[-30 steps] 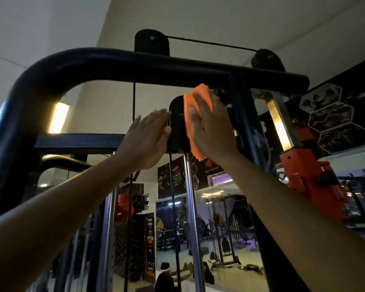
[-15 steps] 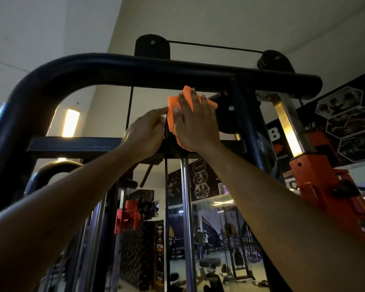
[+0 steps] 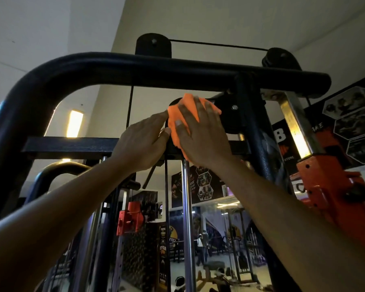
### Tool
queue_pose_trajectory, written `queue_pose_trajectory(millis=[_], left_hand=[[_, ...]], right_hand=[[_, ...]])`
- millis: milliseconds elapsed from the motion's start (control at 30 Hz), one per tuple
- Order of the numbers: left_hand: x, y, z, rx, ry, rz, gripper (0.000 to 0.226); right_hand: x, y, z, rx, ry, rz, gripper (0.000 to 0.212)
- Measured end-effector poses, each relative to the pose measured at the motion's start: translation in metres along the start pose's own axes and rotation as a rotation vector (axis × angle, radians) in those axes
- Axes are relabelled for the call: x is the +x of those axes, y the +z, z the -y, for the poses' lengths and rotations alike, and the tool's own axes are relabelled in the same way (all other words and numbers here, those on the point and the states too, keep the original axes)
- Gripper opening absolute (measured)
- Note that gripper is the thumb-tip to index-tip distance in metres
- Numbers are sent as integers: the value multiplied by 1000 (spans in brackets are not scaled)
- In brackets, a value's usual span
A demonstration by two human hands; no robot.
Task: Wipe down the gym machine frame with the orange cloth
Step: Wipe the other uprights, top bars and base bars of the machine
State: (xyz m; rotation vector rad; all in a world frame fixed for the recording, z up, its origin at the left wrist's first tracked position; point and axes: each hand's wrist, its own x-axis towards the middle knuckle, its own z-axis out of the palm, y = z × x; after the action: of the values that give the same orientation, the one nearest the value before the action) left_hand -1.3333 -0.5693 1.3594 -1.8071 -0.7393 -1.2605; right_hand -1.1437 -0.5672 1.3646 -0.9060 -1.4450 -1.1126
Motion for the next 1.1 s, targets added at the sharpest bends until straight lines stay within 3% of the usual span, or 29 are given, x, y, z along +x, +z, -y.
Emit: queue_pose_trajectory(millis=[133,267,400,500,633,767,833,933,1100], left_hand=[[-4,1,-3,-20,-1,-9,60],[-4,2,-3,-33,29,-33,61],[-3,9,2,47,68,-51,66],[-6,12,2,142,166,-31,67],[-12,15,-3,167,266,33,65],[-11,17,-10,123,238,35,65],[-10,21,-20,106,251,56,66],[-12,30,-37,111,251,77,69],[-10,35,-38,122,245,79,70]], right_hand=[[-47,-10,-11,-24,-17,46,67],[-39,-16,-12,10,7,73,62],[-46,-12,-4,87,13,-6,58],[-65,-22,-5,101,3,-73,48],[-85,-48,-17,19,-64,-1,41],[-85,-78,-29,-74,94,-123,44],[-87,-71,-27,-127,175,-46,53],[-102,-40,-32,-234,74,122,68],[-94,-43,-68,-405,99,50,68]])
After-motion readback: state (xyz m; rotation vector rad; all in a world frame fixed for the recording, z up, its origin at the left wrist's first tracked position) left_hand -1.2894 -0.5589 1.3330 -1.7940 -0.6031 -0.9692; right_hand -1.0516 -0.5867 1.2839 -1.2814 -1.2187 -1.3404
